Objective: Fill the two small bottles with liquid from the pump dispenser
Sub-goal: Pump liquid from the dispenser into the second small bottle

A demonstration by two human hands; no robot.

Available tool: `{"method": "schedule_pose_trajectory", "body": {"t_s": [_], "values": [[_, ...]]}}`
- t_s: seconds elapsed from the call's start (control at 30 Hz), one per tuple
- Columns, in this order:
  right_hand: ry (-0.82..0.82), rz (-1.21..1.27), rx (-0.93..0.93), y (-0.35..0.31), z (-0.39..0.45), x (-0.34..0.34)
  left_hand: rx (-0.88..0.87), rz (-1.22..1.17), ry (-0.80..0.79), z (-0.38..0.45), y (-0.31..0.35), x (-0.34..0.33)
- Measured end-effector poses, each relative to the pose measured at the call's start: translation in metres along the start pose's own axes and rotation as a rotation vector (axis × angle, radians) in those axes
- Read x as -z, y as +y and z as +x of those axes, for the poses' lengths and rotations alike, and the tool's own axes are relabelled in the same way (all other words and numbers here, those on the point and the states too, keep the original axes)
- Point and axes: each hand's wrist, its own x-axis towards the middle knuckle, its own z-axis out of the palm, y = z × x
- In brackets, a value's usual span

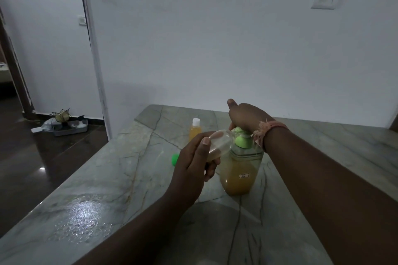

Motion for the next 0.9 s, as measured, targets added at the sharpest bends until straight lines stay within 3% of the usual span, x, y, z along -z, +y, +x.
{"method": "schedule_pose_trajectory", "body": {"t_s": [0.1,0.33,0.9], "values": [[-0.044,0.012,-0.019,-0.003,0.002,0.005,0.013,0.031,0.012,0.001,0.0,-0.001],[0.07,0.062,-0.032,0.004,0.004,-0.002,0.009,0.017,0.013,-0.001,-0.001,-0.003],[-0.028,-0.023,-0.058,-0.002,0.01,0.001,0.028,0.059,0.029,-0.001,0.003,-0.002]]}}
